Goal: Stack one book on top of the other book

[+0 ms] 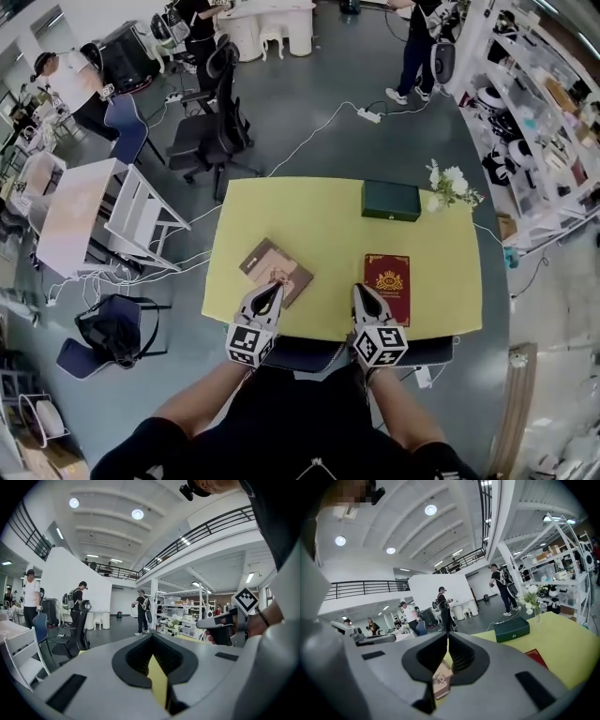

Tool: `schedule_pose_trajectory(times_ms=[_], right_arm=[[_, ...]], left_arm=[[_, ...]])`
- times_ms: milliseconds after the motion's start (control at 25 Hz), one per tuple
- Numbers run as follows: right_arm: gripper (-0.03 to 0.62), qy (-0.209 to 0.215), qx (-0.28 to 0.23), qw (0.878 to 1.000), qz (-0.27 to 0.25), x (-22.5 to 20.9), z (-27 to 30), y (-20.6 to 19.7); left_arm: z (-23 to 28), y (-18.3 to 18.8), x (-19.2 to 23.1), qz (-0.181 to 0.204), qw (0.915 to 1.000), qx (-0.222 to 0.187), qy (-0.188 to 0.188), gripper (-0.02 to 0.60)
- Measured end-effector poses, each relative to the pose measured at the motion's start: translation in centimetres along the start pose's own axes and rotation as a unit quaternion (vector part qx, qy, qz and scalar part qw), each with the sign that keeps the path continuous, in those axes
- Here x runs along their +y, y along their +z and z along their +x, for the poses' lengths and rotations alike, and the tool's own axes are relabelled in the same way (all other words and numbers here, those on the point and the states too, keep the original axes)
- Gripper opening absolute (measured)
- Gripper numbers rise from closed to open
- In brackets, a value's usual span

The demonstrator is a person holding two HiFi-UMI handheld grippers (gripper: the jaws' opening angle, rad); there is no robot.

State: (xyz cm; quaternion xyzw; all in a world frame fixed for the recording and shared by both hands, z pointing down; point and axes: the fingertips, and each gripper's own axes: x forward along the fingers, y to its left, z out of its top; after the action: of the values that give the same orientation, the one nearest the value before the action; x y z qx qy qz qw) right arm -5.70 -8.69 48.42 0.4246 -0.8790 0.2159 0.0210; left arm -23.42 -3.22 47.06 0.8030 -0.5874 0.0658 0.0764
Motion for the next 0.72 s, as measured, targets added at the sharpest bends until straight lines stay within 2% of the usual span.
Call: schedule_pose_trajectory(times_ms=[200, 400, 560, 720], right_arm=[[0.021, -0.034, -0.005, 0.999, -0.004, 4.6, 2.7, -0.9], [0.021, -0.054, -0.006, 0.998, -0.011, 8.0, 4.3, -1.3], [0.021, -0.06, 0.008, 0.998, -0.014, 9.1, 5.7, -2.4], [0.018, -0.073, 0.024, 0.997, -0.003, 8.2, 7.3, -4.5]], left_arm=[[-1.8, -0.3, 5.5, -0.01, 0.9996, 0.002, -0.026, 0.009], [-2.7, -0.2, 8.8, -0.008, 0.9985, 0.005, -0.054, 0.009], [-2.8, -0.6, 11.3, -0.017, 0.9988, 0.007, -0.046, 0.009], [-2.1, -2.0, 12.8, -0.032, 0.9986, 0.015, -0.039, 0.009]])
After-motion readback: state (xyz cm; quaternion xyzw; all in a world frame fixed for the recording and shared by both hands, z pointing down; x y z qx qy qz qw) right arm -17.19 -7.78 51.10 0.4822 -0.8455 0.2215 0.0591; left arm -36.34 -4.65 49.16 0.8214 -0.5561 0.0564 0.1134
